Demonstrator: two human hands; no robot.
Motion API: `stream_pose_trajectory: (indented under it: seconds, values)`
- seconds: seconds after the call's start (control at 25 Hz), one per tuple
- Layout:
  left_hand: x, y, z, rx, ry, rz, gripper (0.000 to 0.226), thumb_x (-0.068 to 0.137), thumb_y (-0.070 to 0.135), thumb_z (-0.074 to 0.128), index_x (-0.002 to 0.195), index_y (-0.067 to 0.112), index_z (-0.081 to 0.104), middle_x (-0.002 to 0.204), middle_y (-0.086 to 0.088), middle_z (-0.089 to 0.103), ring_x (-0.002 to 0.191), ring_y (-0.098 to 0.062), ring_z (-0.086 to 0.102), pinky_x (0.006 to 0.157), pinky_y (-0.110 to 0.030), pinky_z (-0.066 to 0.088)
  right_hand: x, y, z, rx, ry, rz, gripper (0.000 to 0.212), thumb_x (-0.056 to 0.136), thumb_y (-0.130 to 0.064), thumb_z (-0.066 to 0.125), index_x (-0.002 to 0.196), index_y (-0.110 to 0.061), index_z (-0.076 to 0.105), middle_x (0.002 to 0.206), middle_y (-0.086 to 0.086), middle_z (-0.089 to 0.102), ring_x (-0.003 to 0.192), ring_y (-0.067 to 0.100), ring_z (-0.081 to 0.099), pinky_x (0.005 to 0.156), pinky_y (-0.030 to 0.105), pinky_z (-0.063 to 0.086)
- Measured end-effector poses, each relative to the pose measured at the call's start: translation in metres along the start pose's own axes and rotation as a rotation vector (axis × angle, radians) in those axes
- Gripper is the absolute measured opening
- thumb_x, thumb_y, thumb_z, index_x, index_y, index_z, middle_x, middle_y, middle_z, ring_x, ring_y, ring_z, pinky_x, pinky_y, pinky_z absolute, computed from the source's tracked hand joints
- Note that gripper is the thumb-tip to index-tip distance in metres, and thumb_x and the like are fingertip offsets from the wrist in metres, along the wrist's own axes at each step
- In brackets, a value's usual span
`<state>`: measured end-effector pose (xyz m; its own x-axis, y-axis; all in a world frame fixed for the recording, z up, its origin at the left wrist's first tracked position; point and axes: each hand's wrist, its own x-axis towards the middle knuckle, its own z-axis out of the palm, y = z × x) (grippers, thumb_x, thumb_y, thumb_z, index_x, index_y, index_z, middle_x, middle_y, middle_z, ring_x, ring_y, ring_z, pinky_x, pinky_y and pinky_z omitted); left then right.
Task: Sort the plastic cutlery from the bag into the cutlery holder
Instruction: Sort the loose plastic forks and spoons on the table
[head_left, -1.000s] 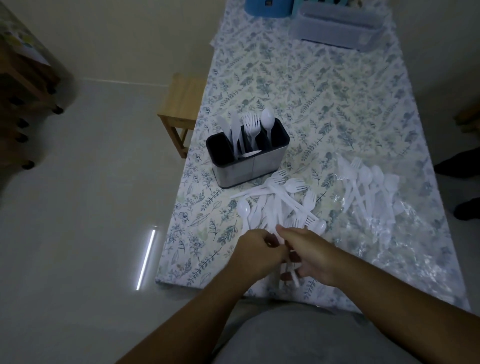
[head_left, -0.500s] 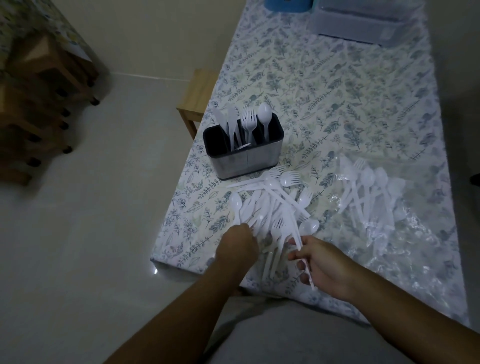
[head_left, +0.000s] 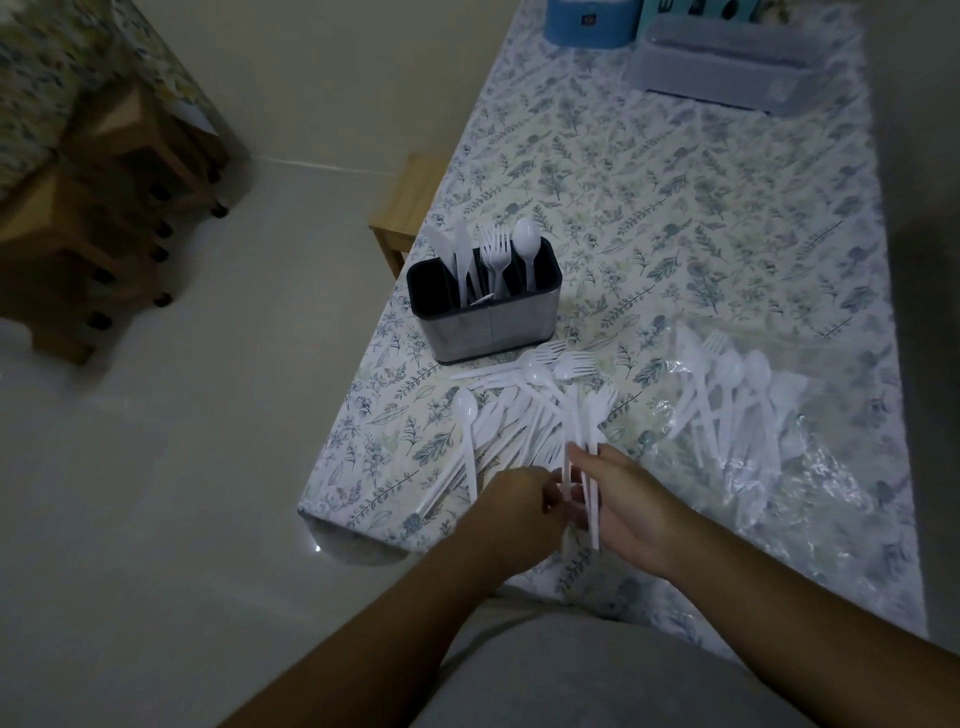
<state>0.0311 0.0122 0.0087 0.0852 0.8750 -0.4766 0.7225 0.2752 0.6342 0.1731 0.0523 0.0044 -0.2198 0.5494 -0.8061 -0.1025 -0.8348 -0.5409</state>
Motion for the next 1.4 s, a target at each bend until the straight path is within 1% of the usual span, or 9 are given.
stream_pose_trajectory:
  seconds: [0.12,0.24,0.44,0.64,0.8,0.96,1.12,1.24,1.4]
  values:
    - [0.005,-0.004,-0.005,-0.003,0.068,0.019,0.027,0.093,0.039,0.062,0.082,0.016,0.067,0.07,0.004,0.064,0.06,-0.007,0.057,0.055,-0.023,0.044,0.004,0.002,-0.002,-0.14,0.084,-0.032,0.021,0.104,-0.014,0.054,0.113,-0.001,0.067,0.089,0.015,0.067,0.082,0.027,0.061,0.069,0.036,0.049]
    - [0.024,-0.02,-0.011,0.022,0.22,-0.088,0.02,0.096,0.034,0.058,0.087,0.016,0.062,0.077,0.002,0.064,0.066,-0.01,0.061,0.058,-0.026,0.051,0.0,0.002,-0.006,-0.058,0.085,0.025,0.017,0.105,-0.012,0.048,0.108,-0.002,0.062,0.079,0.013,0.06,0.068,0.024,0.058,0.055,0.034,0.048]
    - [0.054,-0.033,-0.01,0.165,0.158,-0.153,0.025,0.088,0.031,0.066,0.079,0.008,0.065,0.07,-0.004,0.066,0.065,-0.018,0.063,0.06,-0.03,0.055,-0.006,0.008,-0.013,0.07,0.178,0.101,0.01,0.096,-0.017,0.049,0.091,-0.011,0.055,0.072,0.005,0.049,0.052,0.015,0.038,0.048,0.027,0.031]
    - [0.033,-0.042,-0.017,0.047,0.177,-0.14,0.034,0.088,0.024,0.067,0.067,-0.003,0.062,0.053,-0.008,0.053,0.045,-0.014,0.045,0.046,-0.022,0.042,-0.007,0.004,-0.012,0.061,0.169,0.085,0.022,0.099,-0.013,0.056,0.118,-0.007,0.063,0.065,0.003,0.047,0.055,0.017,0.042,0.053,0.03,0.037]
    - [0.008,-0.034,-0.017,-0.103,0.176,-0.141,0.038,0.088,0.031,0.069,0.059,0.007,0.062,0.047,0.001,0.052,0.04,-0.007,0.042,0.044,-0.019,0.038,-0.004,0.001,0.004,0.144,0.116,0.101,0.025,0.101,-0.016,0.056,0.124,-0.009,0.061,0.077,0.008,0.058,0.064,0.02,0.055,0.058,0.034,0.047]
    - [-0.005,-0.015,-0.009,-0.177,0.056,-0.014,0.025,0.086,0.033,0.072,0.067,0.018,0.074,0.061,-0.001,0.069,0.052,-0.017,0.059,0.05,-0.025,0.045,0.003,0.003,0.013,0.154,0.031,0.084,0.029,0.099,-0.023,0.065,0.12,-0.004,0.058,0.089,0.014,0.06,0.066,0.023,0.059,0.057,0.034,0.053]
    - [0.006,-0.022,-0.013,-0.012,0.157,0.037,0.038,0.094,0.045,0.059,0.071,0.015,0.064,0.065,0.0,0.063,0.056,-0.01,0.053,0.056,-0.026,0.046,0.006,0.0,0.012,0.1,0.112,0.07,0.014,0.101,-0.018,0.058,0.106,-0.005,0.059,0.07,0.007,0.058,0.06,0.02,0.056,0.055,0.032,0.05]
    - [0.022,-0.038,-0.02,0.144,0.235,-0.036,0.031,0.094,0.033,0.059,0.115,0.012,0.061,0.106,-0.004,0.064,0.091,-0.016,0.062,0.078,-0.03,0.056,0.005,-0.005,0.007,0.216,0.171,0.038,0.016,0.103,-0.011,0.047,0.113,-0.009,0.059,0.077,0.008,0.052,0.06,0.021,0.05,0.054,0.034,0.045]
    - [0.036,-0.038,-0.017,0.271,0.172,-0.09,0.042,0.09,0.032,0.063,0.121,0.007,0.051,0.114,-0.01,0.055,0.103,-0.026,0.06,0.081,-0.036,0.054,0.002,-0.003,0.002,0.206,0.199,-0.02,0.02,0.101,-0.011,0.046,0.115,-0.013,0.06,0.079,0.006,0.052,0.06,0.017,0.043,0.053,0.031,0.037]
